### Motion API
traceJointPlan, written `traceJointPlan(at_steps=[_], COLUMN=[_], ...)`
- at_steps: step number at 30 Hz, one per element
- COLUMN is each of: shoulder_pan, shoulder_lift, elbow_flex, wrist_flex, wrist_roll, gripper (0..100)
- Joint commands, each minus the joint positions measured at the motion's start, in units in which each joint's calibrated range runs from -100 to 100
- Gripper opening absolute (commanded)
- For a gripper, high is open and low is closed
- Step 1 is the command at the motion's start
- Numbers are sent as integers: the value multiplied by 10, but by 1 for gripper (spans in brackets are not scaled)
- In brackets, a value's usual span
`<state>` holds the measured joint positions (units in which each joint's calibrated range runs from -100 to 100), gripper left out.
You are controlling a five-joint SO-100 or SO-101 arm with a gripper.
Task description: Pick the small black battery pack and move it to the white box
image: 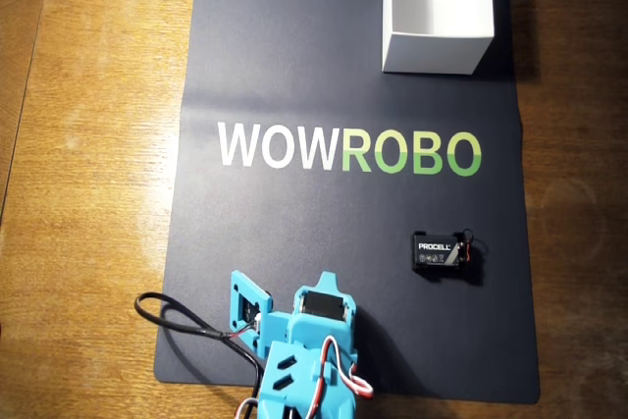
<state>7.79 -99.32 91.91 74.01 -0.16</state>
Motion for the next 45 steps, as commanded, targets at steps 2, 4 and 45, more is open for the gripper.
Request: traceJointPlan(at_steps=[2, 4, 45], shoulder_pan=[-6, -6, -8], shoulder_lift=[1, 1, 371], elbow_flex=[-3, -3, -279], wrist_flex=[0, 0, -68], wrist_roll=[1, 1, 0], gripper=[2, 2, 2])
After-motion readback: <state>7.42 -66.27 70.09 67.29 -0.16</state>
